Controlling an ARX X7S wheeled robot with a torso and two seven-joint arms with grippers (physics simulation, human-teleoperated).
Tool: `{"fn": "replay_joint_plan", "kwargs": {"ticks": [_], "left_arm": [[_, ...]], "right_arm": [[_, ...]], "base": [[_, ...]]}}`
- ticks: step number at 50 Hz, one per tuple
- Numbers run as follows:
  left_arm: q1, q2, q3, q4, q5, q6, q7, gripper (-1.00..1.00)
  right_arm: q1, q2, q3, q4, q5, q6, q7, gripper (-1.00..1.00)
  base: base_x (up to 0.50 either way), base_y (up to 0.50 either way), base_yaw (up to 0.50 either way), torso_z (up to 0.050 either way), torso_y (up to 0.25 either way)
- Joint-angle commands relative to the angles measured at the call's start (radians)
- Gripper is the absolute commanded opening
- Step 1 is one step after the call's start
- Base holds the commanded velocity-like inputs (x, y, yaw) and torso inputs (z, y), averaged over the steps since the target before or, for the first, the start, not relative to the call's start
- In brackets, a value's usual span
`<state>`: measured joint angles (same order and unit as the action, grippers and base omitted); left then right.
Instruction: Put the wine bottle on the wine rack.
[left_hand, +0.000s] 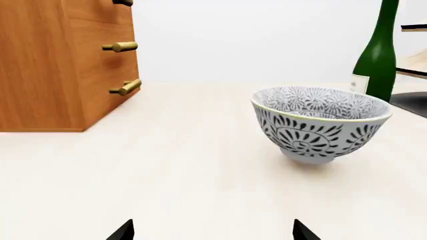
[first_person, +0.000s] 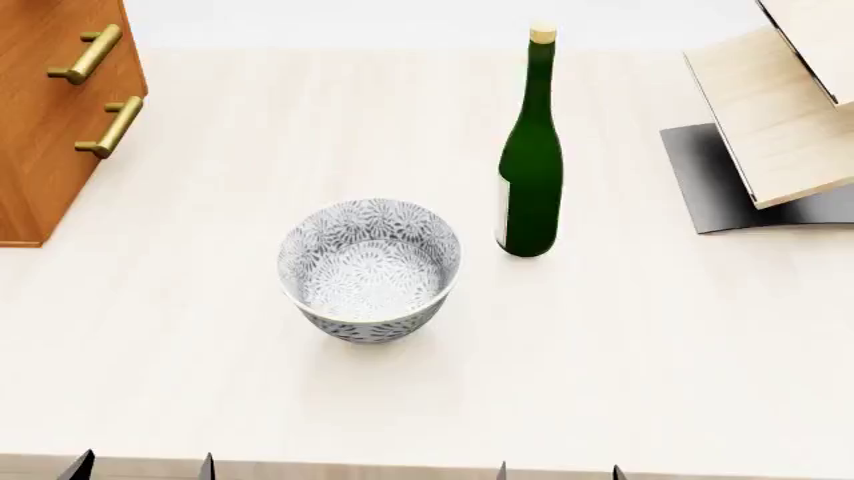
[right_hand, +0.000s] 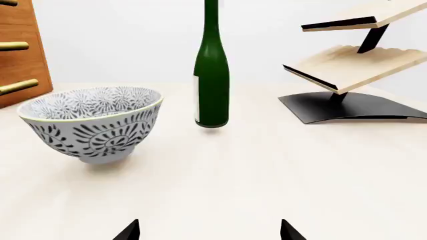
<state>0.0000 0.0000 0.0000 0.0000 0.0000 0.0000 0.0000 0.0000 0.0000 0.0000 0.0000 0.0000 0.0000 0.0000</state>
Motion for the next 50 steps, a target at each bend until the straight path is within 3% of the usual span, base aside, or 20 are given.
{"fn": "replay_joint_plan", "kwargs": {"ticks": [1, 19, 37, 50], "left_arm": [[-0.001, -0.017, 0.02, -0.004, -0.017, 0.004, -0.019, 1.0], [0.009, -0.06, 0.069, 0.036, -0.067, -0.011, -0.066, 1.0], [0.113, -0.107, 0.068, 0.438, -0.135, -0.127, -0.103, 1.0], [0.194, -0.14, 0.07, 0.682, -0.136, -0.119, -0.135, 1.0]], "right_arm": [[0.003, 0.016, -0.02, 0.008, 0.016, -0.006, 0.02, 1.0], [-0.011, 0.061, -0.073, -0.049, 0.059, 0.022, 0.069, 1.0], [-0.11, 0.11, -0.105, -0.476, 0.083, 0.14, 0.101, 1.0], [-0.202, 0.147, -0.137, -0.729, 0.019, 0.093, 0.138, 1.0]], "base": [[0.0, 0.0, 0.0, 0.0, 0.0], [0.0, 0.0, 0.0, 0.0, 0.0], [0.0, 0.0, 0.0, 0.0, 0.0], [0.0, 0.0, 0.0, 0.0, 0.0]]}}
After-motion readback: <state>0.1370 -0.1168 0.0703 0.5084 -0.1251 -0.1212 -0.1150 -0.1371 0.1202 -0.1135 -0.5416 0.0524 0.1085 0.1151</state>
